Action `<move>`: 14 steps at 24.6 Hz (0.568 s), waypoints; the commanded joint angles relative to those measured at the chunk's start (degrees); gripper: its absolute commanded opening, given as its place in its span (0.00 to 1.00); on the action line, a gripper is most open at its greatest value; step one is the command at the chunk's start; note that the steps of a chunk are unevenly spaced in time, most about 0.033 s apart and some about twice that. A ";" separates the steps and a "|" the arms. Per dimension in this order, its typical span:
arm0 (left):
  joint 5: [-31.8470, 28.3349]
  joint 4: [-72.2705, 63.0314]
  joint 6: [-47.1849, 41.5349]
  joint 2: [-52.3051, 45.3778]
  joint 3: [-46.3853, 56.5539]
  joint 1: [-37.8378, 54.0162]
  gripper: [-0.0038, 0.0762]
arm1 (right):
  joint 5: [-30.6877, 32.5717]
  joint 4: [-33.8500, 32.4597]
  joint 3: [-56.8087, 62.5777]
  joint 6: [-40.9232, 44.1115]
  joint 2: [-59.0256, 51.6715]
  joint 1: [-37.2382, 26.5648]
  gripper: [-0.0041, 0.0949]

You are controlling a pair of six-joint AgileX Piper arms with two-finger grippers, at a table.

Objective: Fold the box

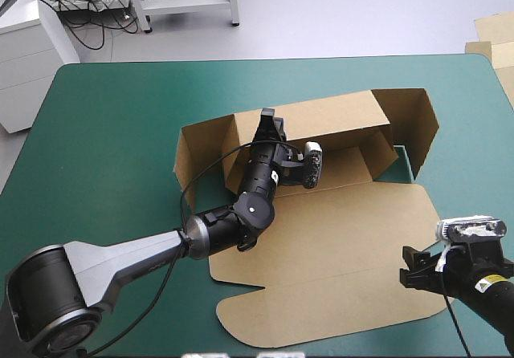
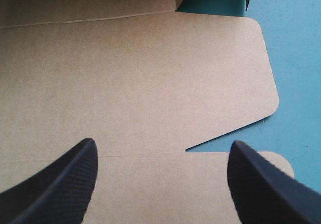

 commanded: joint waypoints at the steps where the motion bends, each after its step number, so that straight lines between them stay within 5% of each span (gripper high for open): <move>1: -0.28 0.44 -0.68 -2.47 -0.94 -0.44 0.04 | -3.26 1.29 -1.42 -0.52 0.50 -0.48 0.72; 14: -0.28 0.44 -0.68 -2.47 -0.94 -0.44 0.04 | -1.78 -6.78 -36.78 -1.06 23.37 -0.48 0.71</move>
